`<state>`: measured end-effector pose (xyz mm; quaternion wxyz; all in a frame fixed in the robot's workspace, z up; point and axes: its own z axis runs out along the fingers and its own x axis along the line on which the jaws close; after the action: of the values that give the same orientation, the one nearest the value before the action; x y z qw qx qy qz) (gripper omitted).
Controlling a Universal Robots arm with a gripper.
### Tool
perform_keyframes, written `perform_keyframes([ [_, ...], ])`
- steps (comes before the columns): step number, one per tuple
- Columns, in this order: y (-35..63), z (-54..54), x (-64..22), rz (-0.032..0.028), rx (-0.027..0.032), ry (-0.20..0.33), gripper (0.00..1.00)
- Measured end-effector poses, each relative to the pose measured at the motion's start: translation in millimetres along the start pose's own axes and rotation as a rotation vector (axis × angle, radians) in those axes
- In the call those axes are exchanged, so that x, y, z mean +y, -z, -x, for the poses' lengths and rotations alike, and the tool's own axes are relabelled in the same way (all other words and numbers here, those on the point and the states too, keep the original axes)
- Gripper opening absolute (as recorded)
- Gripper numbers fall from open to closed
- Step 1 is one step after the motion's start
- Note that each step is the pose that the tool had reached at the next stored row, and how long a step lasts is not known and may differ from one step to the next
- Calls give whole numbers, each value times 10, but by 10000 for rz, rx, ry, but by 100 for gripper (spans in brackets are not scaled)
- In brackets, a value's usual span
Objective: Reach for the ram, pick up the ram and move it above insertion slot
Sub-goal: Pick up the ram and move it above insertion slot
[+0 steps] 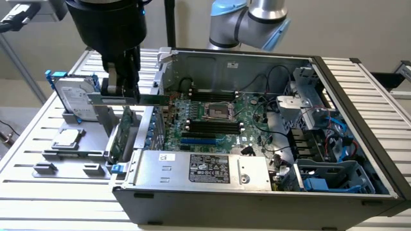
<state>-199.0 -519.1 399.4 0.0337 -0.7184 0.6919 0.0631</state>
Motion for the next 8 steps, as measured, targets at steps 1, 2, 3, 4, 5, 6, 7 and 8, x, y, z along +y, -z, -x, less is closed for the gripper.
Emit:
perform_keyframes([
  [1,1,-2,-45,0,-4,3,13],
  [2,3,-3,-89,2,-4,4,13],
  [3,5,-5,-134,3,-4,6,13],
  [4,7,-6,-183,5,-5,9,13],
  [5,9,-8,-229,7,-5,11,13],
  [6,11,-10,-273,8,-5,11,13],
  [7,13,-11,-318,11,-4,12,13],
  [8,15,-12,-363,13,-4,11,13],
])
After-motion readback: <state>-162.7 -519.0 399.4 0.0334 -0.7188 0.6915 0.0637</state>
